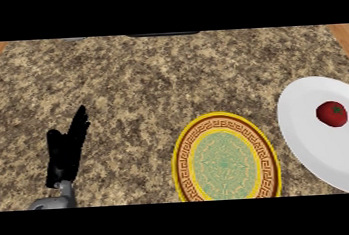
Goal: Pick the tomato from the plate and place it in the plate
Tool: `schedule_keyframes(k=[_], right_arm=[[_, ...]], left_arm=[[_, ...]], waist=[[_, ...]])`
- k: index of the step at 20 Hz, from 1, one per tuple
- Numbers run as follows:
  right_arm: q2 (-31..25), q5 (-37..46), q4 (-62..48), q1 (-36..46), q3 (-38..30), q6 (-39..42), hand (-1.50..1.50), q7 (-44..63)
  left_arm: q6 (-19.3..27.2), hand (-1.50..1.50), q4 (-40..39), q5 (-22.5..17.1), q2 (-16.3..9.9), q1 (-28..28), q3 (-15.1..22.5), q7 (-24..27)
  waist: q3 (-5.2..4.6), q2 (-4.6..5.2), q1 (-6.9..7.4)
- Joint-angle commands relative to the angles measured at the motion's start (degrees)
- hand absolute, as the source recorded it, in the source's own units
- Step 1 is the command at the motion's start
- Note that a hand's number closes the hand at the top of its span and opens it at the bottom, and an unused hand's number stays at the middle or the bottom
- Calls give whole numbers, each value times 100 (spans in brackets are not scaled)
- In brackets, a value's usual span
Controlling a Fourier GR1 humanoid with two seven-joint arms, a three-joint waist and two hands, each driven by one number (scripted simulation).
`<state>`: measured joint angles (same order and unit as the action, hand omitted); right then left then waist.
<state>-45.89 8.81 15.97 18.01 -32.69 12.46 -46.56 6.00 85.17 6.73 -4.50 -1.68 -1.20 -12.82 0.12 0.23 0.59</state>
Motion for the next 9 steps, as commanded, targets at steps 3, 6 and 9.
schedule_keyframes(k=[3, 6, 9], right_arm=[[-342, -92, -549, 219, -121, -70, -150, 20], [-6, -48, -381, -56, 69, -389, -150, -177], [-387, 51, -618, 95, 54, -387, -150, -60]], left_arm=[[-4, 0, -76, -11, 54, -41, -5, 139], [80, 0, -80, 84, 78, -127, 23, -128], [-109, 0, -355, -99, -26, -183, -144, 191]], waist=[[8, 13, 35], [-1, -5, -12], [10, 18, 33]])
